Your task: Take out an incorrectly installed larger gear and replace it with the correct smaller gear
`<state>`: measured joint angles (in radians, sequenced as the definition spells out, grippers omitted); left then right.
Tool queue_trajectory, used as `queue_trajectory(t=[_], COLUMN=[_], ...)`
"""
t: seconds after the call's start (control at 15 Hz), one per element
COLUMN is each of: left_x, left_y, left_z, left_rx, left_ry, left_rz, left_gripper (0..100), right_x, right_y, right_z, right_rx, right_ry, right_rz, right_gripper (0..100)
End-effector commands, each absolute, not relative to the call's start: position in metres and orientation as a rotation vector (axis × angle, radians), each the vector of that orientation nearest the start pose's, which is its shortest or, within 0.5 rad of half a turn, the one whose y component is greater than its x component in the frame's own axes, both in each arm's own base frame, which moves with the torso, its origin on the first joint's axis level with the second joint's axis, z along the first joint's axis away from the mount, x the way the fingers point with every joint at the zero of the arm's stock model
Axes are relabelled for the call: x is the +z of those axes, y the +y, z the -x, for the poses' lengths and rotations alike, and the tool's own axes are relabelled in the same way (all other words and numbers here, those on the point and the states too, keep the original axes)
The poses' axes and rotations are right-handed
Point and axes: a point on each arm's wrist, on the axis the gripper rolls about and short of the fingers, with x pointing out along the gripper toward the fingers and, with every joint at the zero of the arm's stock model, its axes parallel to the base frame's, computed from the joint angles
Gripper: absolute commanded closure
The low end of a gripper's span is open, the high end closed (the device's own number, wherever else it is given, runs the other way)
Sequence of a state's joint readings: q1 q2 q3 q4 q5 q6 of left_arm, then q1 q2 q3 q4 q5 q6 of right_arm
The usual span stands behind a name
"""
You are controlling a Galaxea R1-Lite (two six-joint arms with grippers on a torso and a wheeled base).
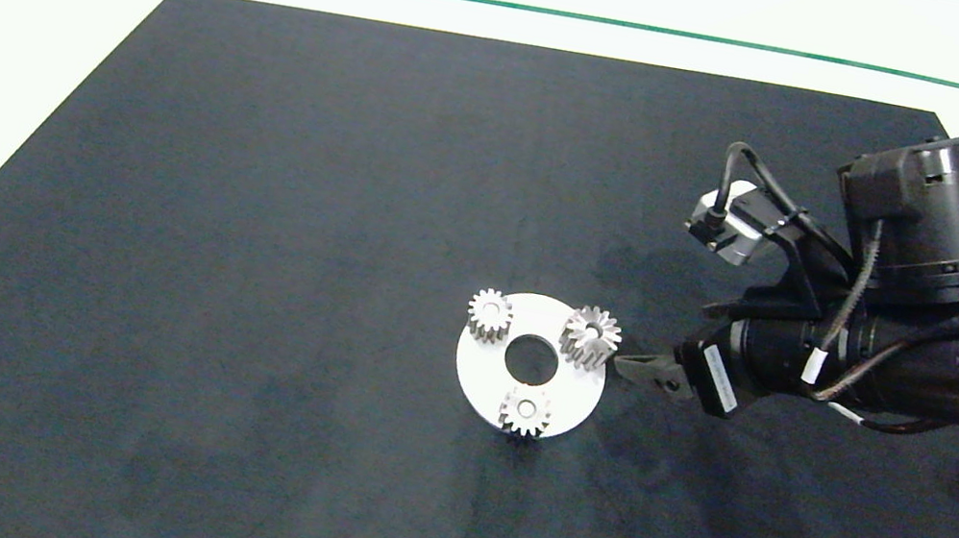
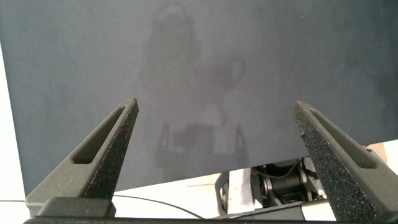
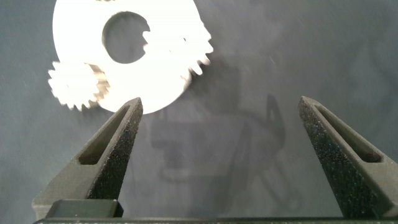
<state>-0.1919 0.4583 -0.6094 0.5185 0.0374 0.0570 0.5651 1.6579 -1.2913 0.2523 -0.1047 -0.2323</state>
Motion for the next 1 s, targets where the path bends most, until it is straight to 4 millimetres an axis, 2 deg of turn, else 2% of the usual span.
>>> queue_trajectory(t=[0.07, 0.4, 1.0], left_x=[0.196, 0.196, 0.196], left_y=[0.003, 0.003, 0.004], left_z=[0.012, 0.013, 0.014], left_rx=[-0.163, -0.163, -0.163], left_ry=[0.362, 0.361, 0.353], left_rz=[-0.094, -0.094, -0.093], left_gripper=[0, 0, 0], right_x=[0.238, 0.231, 0.222], right_y=[0.177, 0.189, 0.196], right_z=[-0.265, -0.276, -0.287], right_rx=[0.538, 0.533, 0.518], right_ry=[0.556, 0.568, 0.586], right_rz=[0.45, 0.465, 0.478], right_gripper=[0, 0, 0])
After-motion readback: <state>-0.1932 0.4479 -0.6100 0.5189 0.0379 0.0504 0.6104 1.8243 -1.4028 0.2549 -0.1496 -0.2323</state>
